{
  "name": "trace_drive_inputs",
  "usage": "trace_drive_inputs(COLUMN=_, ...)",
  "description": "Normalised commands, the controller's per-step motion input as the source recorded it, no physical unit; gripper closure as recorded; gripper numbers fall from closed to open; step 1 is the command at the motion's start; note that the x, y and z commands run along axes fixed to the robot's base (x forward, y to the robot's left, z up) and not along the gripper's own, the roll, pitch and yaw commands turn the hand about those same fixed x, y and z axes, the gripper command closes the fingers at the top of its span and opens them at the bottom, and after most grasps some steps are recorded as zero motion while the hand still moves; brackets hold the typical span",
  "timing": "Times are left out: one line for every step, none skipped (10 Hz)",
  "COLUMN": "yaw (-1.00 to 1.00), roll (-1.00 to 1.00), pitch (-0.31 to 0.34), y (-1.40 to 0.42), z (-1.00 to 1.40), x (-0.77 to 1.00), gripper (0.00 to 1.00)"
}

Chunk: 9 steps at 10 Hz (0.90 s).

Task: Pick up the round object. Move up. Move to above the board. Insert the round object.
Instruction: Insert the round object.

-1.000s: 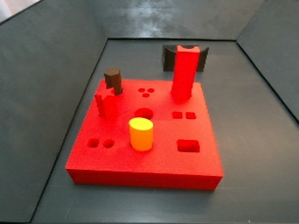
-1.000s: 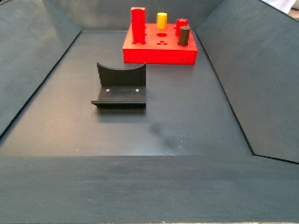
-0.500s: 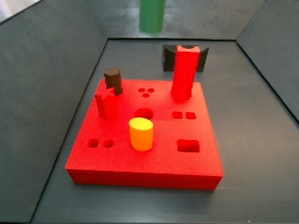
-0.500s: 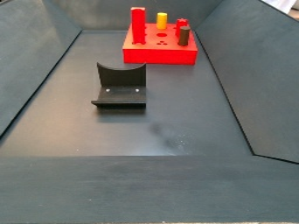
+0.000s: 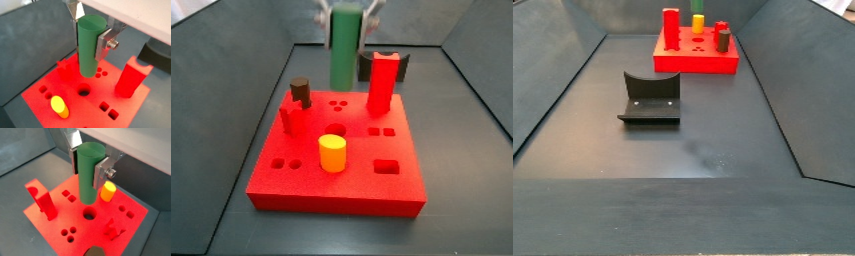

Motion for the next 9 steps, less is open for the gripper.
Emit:
trace_drive_inputs(yaw=-0.08, roll=0.08, pitch=-0.18, y=0.0, z=-0.85, x=0.0, gripper=1.0)
trace_drive_inputs(yaw=-0.1, roll=0.02, pitch=-0.256, y=-0.07, z=-0.71, x=0.07, gripper=1.0)
trace_drive_inputs(yaw=-0.11, roll=0.02, pitch=-0.251, y=-0.07, z=-0.7, x=0.15, gripper=1.0)
trace_drive_inputs(yaw=-0.01, roll=0.11, pitch=-0.206, y=-0.07, z=-0.8, x=0.0, gripper=1.0)
trace_drive_inputs(yaw=0.0, roll=0.1, pitch=-0.234, y=-0.03, z=-0.77, x=-0.11, gripper=1.0)
trace_drive_inputs(yaw=0.0, roll=0.01, pitch=-0.331, y=0.0, z=-0.62, x=-0.34, gripper=1.0)
trace_drive_inputs(yaw=0.0, roll=0.0, pitch=-0.237, y=0.0, z=-0.25, x=-0.35, gripper=1.0)
trace_drive_inputs(yaw=0.0, roll=0.0, pitch=-0.207, y=0.0, z=-0.08, x=-0.33, gripper=1.0)
trace_drive_inputs(yaw=-0.02, roll=0.0, pitch=-0.143, y=-0.08, z=-0.12, x=0.0, gripper=1.0)
